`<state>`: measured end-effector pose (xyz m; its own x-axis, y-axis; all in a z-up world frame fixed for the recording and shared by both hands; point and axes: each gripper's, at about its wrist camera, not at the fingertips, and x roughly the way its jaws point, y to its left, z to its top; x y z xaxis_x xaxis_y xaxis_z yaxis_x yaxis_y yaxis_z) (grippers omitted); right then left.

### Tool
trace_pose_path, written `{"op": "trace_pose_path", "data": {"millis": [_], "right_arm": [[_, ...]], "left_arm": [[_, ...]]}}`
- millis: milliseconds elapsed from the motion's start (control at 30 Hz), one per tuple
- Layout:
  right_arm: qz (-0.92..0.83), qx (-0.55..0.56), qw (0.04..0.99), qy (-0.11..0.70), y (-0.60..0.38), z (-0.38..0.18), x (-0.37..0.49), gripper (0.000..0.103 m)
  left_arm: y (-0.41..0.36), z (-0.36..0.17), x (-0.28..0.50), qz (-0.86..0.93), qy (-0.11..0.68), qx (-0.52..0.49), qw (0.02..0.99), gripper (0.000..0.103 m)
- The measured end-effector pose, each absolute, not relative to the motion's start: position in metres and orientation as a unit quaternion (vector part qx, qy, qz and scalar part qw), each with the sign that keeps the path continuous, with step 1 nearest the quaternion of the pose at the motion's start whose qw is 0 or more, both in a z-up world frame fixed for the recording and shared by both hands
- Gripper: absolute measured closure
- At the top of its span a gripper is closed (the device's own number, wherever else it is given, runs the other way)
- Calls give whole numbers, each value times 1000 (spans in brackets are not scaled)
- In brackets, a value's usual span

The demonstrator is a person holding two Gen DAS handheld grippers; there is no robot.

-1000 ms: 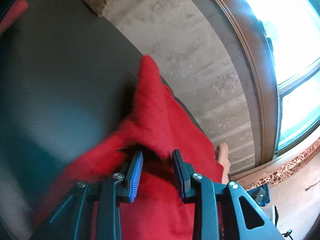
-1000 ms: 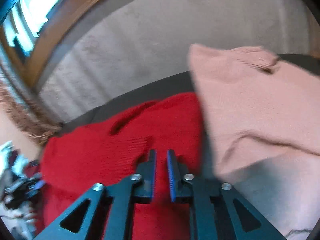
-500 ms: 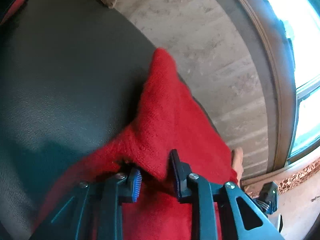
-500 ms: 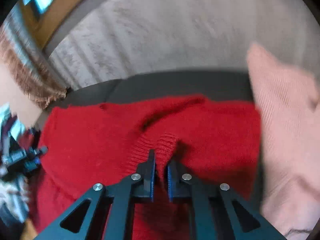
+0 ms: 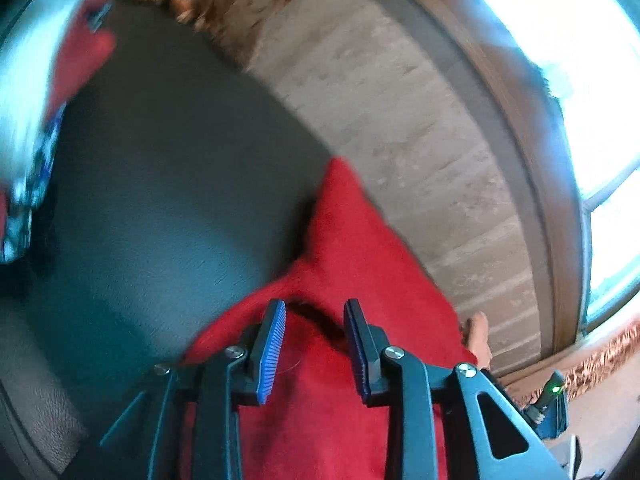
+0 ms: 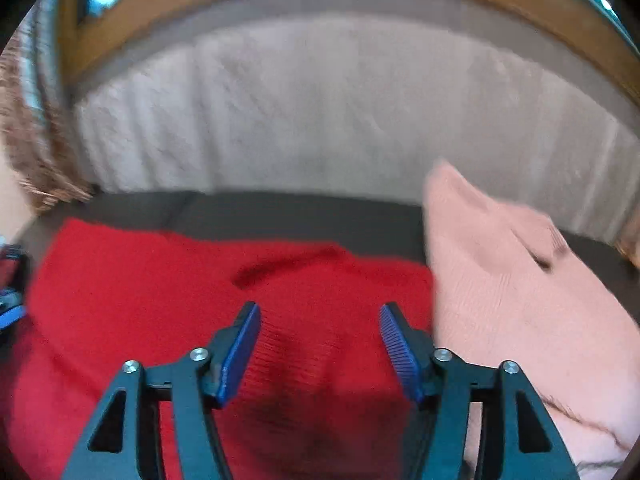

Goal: Fold clothes

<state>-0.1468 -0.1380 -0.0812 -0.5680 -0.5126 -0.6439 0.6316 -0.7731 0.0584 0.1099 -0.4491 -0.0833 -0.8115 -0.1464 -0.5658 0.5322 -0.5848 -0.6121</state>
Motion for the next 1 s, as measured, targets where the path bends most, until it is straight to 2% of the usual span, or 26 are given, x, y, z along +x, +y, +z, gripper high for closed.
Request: {"op": "trace_pose_path", "data": {"millis": [67, 200, 333, 400, 467, 500, 567, 667, 767, 833, 1000], "right_arm": [[-861, 326, 382, 80, -157, -73, -135, 32], [-827, 348, 427, 108, -201, -92, -122, 29], [-814, 393, 408, 128, -202, -136, -125, 27], [-813, 386, 424, 100, -188, -141, -125, 26], [-810, 395, 425, 82, -185, -143, -131, 25], [-809, 395, 426, 85, -189, -144, -130, 24], [-807, 391, 429, 111, -197, -146, -123, 10], [-806, 382, 425, 153, -213, -154, -119, 4], [-804, 384, 432, 140, -205, -155, -119, 2], [-803, 384, 435, 136, -206, -157, -120, 2], [-803, 381, 437, 141, -207, -156, -120, 0]], "left_arm": [[-449, -79, 104, -861, 405, 235, 198, 73], [-450, -75, 93, -866, 391, 240, 199, 72], [-451, -99, 77, -869, 352, 280, 208, 72], [-451, -111, 69, -869, 332, 299, 213, 78], [-448, -116, 76, -866, 334, 303, 216, 79], [-448, -116, 80, -865, 334, 303, 219, 79], [-449, -112, 81, -866, 334, 299, 221, 81], [-458, -102, 84, -865, 347, 281, 227, 74], [-481, -93, 86, -859, 369, 256, 245, 71], [-497, -94, 78, -848, 378, 267, 258, 67], [-535, -117, 55, -812, 410, 321, 264, 65]]}}
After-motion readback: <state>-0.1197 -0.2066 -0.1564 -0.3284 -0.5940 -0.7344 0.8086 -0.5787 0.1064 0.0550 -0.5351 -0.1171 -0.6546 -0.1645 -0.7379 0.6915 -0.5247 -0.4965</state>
